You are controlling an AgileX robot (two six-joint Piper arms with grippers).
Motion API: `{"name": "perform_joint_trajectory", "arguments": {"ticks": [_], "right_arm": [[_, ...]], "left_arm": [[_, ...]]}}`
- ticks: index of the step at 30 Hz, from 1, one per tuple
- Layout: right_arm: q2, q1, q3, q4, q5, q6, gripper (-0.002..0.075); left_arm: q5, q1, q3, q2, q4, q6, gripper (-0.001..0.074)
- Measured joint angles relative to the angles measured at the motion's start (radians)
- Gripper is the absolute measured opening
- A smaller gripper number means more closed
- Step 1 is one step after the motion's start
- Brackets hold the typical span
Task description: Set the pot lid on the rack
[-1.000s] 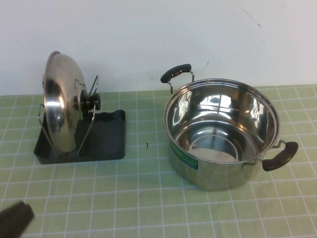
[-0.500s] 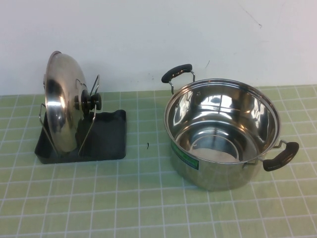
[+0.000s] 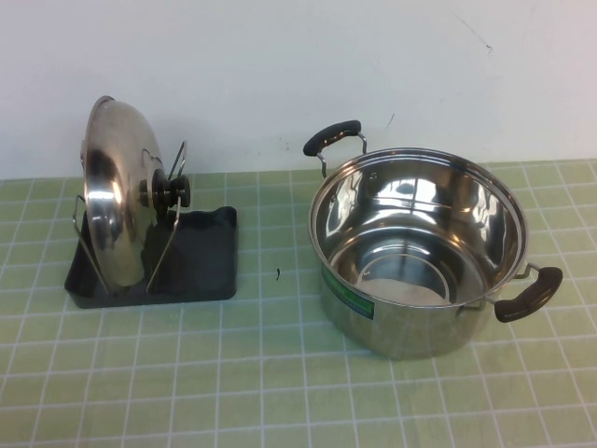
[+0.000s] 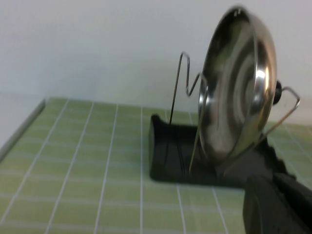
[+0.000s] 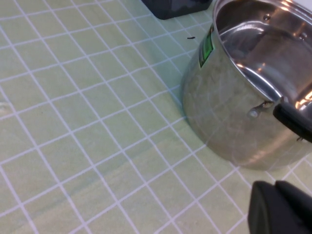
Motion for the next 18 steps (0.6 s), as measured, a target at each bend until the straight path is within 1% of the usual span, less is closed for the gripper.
{"name": "perform_joint_trajectory", "arguments": {"ticks": [4, 9, 18], "right_arm": [[0.0, 0.0, 0.0, 0.002, 0.0, 0.0, -0.0001], [0.0, 0.0, 0.0, 0.002, 0.0, 0.0, -0.0001], [0.0, 0.0, 0.0, 0.002, 0.0, 0.0, -0.0001]], "left_arm": [[0.178, 0.0, 0.0, -0.006, 0.007, -0.015, -0.0001], [0.185, 0.0, -0.002, -0.008, 0.01, 0.029, -0.0001], [0.188, 0.0, -0.002, -0.01, 0.01, 0.037, -0.0001]]}}
